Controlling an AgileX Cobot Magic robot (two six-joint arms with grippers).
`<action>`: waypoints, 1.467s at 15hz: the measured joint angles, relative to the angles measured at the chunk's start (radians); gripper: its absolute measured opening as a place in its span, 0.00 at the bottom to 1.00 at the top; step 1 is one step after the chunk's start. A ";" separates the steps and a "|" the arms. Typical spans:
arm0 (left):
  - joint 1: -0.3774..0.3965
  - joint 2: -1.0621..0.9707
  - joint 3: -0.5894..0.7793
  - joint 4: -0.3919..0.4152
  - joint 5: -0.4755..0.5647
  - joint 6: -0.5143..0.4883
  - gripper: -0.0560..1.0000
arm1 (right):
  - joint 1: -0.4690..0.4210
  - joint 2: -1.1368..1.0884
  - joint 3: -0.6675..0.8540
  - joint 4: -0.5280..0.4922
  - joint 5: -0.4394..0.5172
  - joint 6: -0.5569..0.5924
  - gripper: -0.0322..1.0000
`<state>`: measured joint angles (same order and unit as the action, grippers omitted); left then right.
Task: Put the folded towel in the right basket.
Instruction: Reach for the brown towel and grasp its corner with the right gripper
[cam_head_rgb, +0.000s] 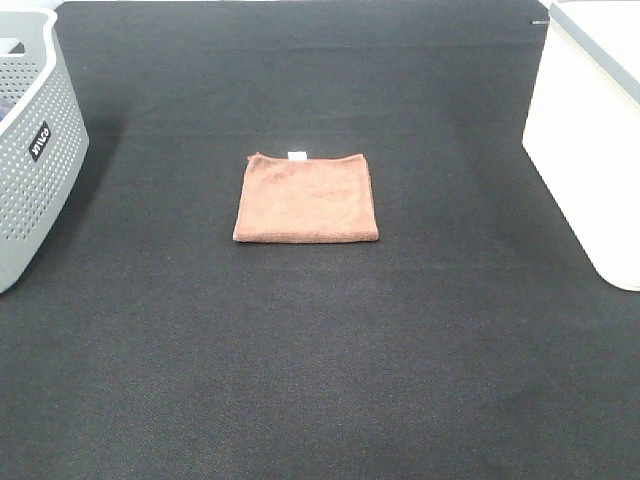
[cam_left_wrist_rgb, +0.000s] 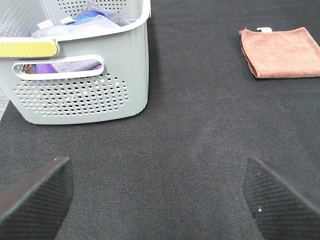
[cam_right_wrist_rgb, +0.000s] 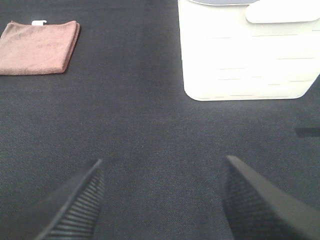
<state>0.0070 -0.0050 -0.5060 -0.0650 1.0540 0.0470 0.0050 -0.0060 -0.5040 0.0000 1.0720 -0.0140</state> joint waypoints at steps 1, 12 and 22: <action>0.000 0.000 0.000 0.000 0.000 0.000 0.88 | 0.000 0.000 0.000 0.000 0.000 0.000 0.64; 0.000 0.000 0.000 0.000 0.000 0.000 0.88 | 0.000 0.000 0.000 0.000 0.000 0.000 0.64; 0.000 0.000 0.000 0.000 0.000 0.000 0.88 | 0.000 0.000 0.000 0.000 0.000 0.000 0.64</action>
<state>0.0070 -0.0050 -0.5060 -0.0650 1.0540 0.0470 0.0050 -0.0060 -0.5040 0.0000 1.0720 -0.0140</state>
